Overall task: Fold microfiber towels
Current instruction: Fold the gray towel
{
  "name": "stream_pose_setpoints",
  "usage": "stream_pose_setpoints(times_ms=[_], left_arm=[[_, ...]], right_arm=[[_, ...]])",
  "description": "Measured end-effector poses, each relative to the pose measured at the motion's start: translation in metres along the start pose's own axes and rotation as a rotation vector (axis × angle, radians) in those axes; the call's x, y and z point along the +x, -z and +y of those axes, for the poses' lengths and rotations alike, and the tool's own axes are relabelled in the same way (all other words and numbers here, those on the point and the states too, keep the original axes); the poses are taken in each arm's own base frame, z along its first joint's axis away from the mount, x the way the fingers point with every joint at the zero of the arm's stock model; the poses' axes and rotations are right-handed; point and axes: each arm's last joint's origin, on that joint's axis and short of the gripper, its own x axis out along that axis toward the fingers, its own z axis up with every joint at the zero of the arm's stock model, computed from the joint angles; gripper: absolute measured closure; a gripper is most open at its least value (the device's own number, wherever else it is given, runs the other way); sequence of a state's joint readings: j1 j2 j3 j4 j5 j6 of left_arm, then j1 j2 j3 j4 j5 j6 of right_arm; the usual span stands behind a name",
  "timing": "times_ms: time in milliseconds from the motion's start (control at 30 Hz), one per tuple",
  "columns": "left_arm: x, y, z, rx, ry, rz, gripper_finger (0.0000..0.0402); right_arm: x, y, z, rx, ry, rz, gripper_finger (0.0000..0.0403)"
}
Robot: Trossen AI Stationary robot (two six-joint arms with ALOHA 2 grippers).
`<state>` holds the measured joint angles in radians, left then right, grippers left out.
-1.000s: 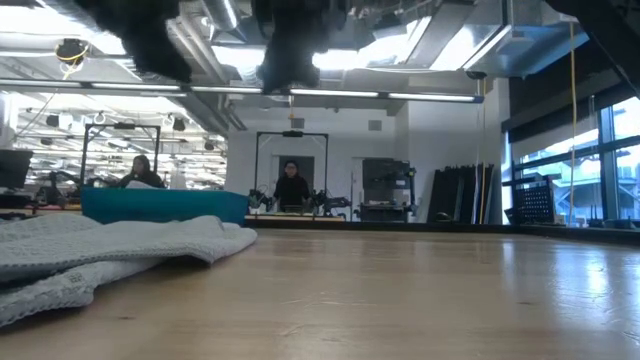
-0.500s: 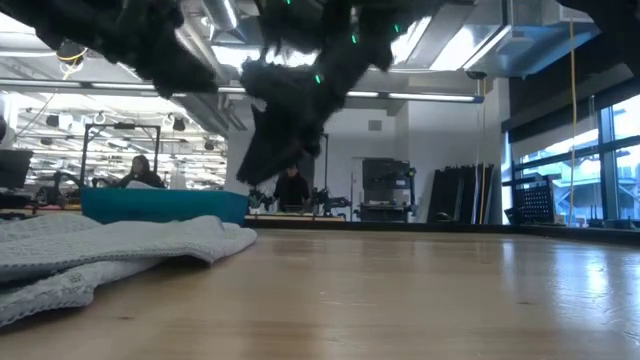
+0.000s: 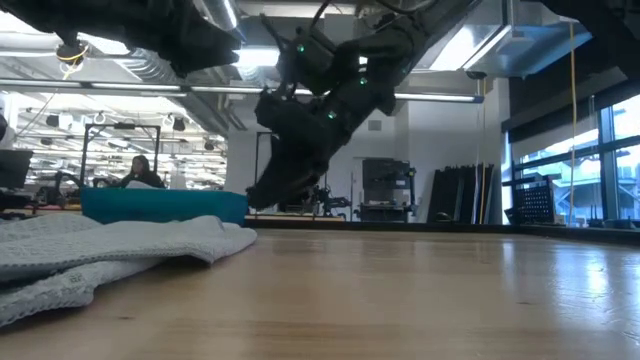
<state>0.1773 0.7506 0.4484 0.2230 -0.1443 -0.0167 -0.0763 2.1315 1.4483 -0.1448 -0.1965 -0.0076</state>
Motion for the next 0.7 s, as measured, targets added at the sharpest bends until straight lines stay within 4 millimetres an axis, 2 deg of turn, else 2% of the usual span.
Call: stream_pose_setpoints(times_ms=[100, 233, 467, 700], left_arm=[[0.004, 0.002, -0.007, -0.037, 0.034, 0.003, 0.0223], [0.007, 0.008, -0.027, -0.061, 0.129, 0.075, 0.0223], [0.005, 0.018, -0.060, -0.008, 0.087, 0.119, 0.0223], [-0.001, 0.009, -0.089, 0.080, -0.015, 0.164, 0.0223]], right_arm=[[0.000, 0.004, 0.001, 0.019, -0.044, 0.040, 0.0233], [0.000, 0.012, 0.008, 0.023, -0.059, 0.121, 0.0233], [0.003, 0.015, 0.026, -0.013, -0.086, 0.158, 0.0233], [0.007, 0.017, 0.058, -0.247, -0.145, 0.157, 0.0233]])
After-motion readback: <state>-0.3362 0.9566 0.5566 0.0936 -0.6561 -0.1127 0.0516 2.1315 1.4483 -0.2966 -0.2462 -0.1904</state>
